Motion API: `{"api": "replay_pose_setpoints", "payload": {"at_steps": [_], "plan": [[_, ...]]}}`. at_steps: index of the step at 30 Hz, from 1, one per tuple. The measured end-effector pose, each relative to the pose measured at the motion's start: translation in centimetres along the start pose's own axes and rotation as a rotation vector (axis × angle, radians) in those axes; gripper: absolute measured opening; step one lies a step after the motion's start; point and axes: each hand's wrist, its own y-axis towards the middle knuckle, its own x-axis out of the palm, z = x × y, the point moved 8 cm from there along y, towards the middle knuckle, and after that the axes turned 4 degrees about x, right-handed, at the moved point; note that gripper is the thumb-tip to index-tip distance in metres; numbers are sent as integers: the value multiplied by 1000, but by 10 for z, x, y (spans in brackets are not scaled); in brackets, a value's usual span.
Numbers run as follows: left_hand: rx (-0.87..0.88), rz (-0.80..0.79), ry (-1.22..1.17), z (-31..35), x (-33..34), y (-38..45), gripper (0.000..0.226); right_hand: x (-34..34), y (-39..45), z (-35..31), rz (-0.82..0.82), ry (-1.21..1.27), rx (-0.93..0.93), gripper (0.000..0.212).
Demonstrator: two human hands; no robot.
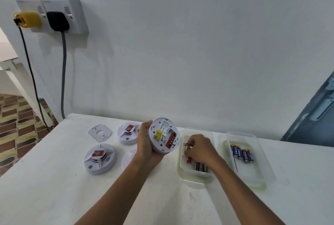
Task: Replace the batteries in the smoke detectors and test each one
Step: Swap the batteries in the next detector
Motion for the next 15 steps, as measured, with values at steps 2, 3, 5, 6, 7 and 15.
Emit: {"api": "replay_pose_setpoints", "payload": {"at_steps": [2,3,5,6,7,15], "plan": [[-2,5,-11,1,-1,1,41,-17,-4,-4,33,145,-41,10],[-1,12,-14,1,-1,1,39,-26,-7,-7,51,248,-69,11],[-1,20,-14,2,0,1,37,-41,-16,-15,92,509,-152,14],[-1,22,-13,1,1,1,38,-47,-23,-21,117,635,-212,15],[-3,23,-11,1,3,1,38,-50,-29,-28,141,729,-279,15],[5,-13,-24,3,16,-3,44,-31,-68,-58,574,386,-771,13]]}}
